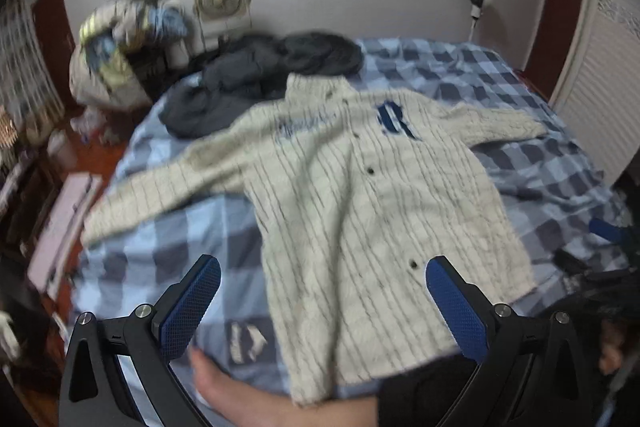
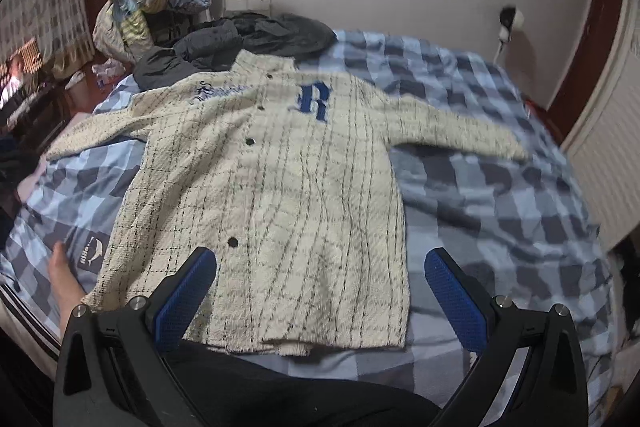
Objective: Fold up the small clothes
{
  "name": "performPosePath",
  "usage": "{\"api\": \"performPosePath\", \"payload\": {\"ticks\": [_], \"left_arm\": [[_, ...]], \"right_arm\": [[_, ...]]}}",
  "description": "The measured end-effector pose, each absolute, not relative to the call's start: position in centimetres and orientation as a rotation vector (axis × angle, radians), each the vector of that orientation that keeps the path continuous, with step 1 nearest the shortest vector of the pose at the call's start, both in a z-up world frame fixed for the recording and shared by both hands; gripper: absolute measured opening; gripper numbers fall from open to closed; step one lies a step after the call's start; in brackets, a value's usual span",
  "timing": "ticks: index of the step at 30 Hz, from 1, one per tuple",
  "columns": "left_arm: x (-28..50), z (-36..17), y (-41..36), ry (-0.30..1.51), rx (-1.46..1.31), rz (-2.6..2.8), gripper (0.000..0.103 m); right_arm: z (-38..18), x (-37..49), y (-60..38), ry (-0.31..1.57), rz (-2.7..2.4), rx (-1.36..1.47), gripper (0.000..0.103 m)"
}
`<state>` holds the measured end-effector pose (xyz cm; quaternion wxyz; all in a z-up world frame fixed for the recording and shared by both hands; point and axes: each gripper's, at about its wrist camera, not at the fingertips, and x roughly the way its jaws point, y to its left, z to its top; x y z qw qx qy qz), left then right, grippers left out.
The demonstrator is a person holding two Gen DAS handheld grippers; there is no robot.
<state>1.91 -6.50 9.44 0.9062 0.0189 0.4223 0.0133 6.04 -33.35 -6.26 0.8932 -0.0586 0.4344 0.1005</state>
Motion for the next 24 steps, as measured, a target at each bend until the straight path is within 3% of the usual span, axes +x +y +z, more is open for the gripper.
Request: {"api": "performPosePath", "payload": {"ticks": [8,13,19,24], "left_arm": [[5.4,7.4,-2.6,0.882,0.001,0.096,0.103],[6.4,2.7,-0.2,0.866,0.033,0.145,0.103],[9.0,-3.4,2.7,1.083,-0.035,0.152,0.102],[9.5,-5.5,3.8,1.176,-0.224,0.075,0.102]], "right_arm": [[-6.7,9.8,-40.3,1.024,0.354,0.407,0.102],[-8.1,16.3,-46.1,1.039,0.158,0.432,0.102],[-14.5,28.7,-53.0,1.142,0.083,0.735,0.102],[-19.8,36.4,-51.9,1.171,-0.019,0.806,0.102]]}}
